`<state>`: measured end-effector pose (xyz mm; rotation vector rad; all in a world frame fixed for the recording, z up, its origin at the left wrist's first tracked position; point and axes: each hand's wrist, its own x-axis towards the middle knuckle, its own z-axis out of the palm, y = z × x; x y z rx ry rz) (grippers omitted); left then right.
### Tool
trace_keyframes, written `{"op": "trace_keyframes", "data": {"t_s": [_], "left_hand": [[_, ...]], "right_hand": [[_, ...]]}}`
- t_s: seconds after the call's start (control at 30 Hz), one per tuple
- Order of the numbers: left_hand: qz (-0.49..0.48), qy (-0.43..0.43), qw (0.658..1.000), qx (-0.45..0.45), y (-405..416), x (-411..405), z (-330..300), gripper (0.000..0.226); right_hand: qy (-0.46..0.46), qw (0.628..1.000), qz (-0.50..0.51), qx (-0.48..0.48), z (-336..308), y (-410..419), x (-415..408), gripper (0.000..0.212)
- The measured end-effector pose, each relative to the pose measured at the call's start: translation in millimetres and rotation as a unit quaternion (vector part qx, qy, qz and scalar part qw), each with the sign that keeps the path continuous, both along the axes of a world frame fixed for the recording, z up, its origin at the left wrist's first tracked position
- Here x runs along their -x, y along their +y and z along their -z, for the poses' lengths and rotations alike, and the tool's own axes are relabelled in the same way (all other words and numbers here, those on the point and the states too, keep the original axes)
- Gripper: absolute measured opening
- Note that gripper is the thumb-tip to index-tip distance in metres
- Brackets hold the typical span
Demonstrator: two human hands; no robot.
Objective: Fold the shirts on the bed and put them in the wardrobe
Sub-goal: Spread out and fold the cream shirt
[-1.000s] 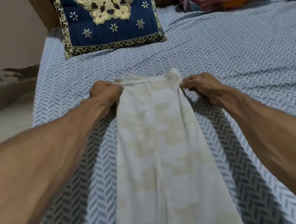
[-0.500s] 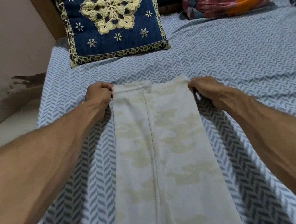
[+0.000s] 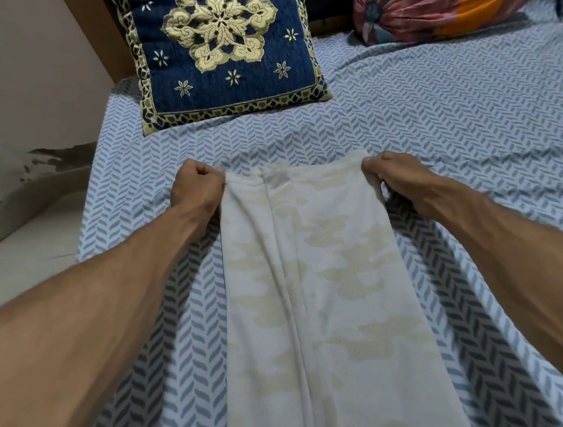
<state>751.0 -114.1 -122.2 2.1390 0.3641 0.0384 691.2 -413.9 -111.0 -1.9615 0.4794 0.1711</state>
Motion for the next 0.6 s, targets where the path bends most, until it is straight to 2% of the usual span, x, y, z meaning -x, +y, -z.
{"op": "trace_keyframes", "data": {"t_s": [0.07,0.13,0.23,0.37,0.47,0.6], "left_hand": [[0.020,0.009,1.000,0.016,2.6,3.2,-3.1,0.035],[0.058,0.022,0.998,0.005,8.9,5.0,-6.3,0.042],[0.111,0.080,0.990,-0.014,18.7,5.5,-16.9,0.037],[0.140,0.129,0.982,0.008,18.0,1.7,-18.1,0.025],[0.141,0.126,0.979,0.076,10.6,1.9,-11.1,0.020],[0.127,0.111,0.961,0.220,22.0,10.5,-24.7,0.022]], "right_hand": [[0.004,1.000,0.002,-0.004,-1.3,0.8,0.3,0.026],[-0.001,1.000,-0.007,-0.003,-1.2,-0.5,0.5,0.032],[0.005,1.000,-0.015,-0.006,1.2,-3.7,1.0,0.035],[0.003,1.000,-0.023,-0.007,7.3,-6.5,-2.3,0.008],[-0.010,1.000,-0.025,-0.006,13.5,-8.9,-5.5,0.004],[-0.027,0.999,-0.002,-0.023,2.3,-3.8,1.9,0.013]]}}
